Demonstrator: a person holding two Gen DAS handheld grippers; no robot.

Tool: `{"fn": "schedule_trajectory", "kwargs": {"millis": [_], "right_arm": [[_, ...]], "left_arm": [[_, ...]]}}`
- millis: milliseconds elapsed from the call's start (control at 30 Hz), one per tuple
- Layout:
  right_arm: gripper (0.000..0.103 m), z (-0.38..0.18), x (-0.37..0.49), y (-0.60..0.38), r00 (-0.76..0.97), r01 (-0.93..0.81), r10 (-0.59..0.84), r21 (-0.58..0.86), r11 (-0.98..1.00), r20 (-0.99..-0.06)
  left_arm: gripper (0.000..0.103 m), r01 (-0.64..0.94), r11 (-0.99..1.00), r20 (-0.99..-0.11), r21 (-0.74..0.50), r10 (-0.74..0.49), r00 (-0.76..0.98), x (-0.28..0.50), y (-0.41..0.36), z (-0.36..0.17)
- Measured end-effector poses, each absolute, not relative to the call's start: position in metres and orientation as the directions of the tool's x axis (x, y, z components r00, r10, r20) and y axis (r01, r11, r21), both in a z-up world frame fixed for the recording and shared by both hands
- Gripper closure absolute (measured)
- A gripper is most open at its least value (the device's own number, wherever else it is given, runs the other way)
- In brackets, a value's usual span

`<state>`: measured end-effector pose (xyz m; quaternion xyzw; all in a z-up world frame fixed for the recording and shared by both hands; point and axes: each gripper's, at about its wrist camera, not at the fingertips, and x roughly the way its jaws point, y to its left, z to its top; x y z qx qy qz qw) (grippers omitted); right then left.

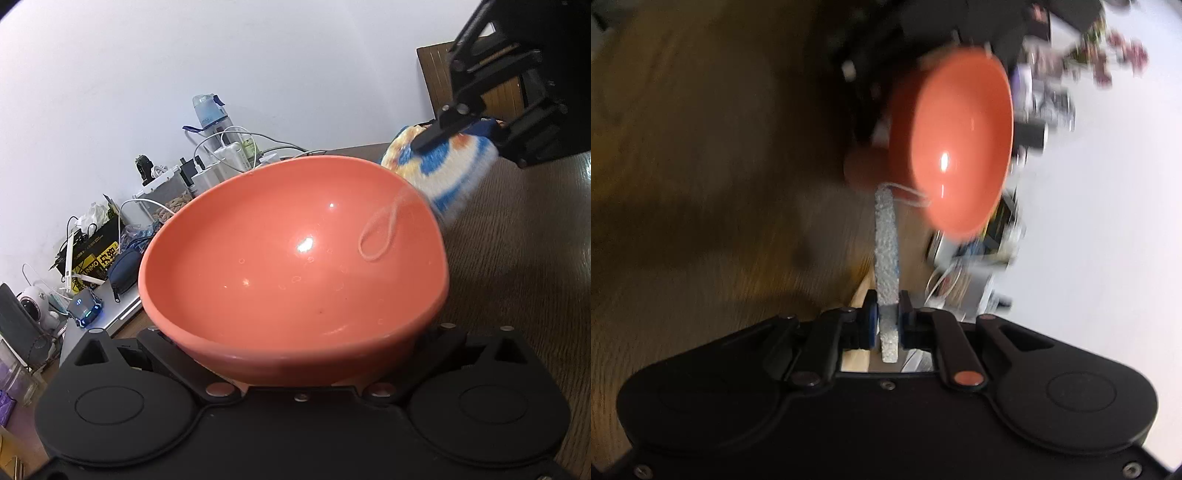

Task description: Clean bowl

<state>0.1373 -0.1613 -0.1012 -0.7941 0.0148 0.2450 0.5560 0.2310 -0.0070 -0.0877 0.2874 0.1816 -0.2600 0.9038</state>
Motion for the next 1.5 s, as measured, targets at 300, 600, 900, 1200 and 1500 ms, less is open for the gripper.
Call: {"fn": "schedule_trajectory", "kwargs": {"millis": [300,600,900,1200,1500], "right_arm": [[0.090,-0.093,0.099,-0.163,0.795,-0.248,0.402,-0.848,-0.468,-0.454],[0.090,-0.009,0.122,-0.135,0.592,-0.783,0.425,-0.614,0.101,-0.685],[0.091,0.043,0.164,-0.114,0.384,-0.886,0.535,-0.138,0.442,-0.752],[0.091,0.063,0.210,-0.123,0.304,-0.775,0.653,0.219,0.593,-0.693],[0.092,0.060,0.225,-0.120,0.313,-0.718,0.707,0.330,0.614,-0.634]], "left_arm": [[0.002,0.579,0.699,-0.480,0.420,-0.370,0.795,0.237,-0.003,-0.086],[0.002,0.563,0.691,-0.463,0.452,-0.358,0.811,0.231,-0.006,-0.087],[0.002,0.534,0.675,-0.430,0.509,-0.338,0.837,0.224,-0.012,-0.089],[0.002,0.520,0.668,-0.416,0.532,-0.329,0.848,0.226,-0.013,-0.091],[0.002,0.507,0.660,-0.402,0.555,-0.322,0.857,0.230,-0.013,-0.093]]}}
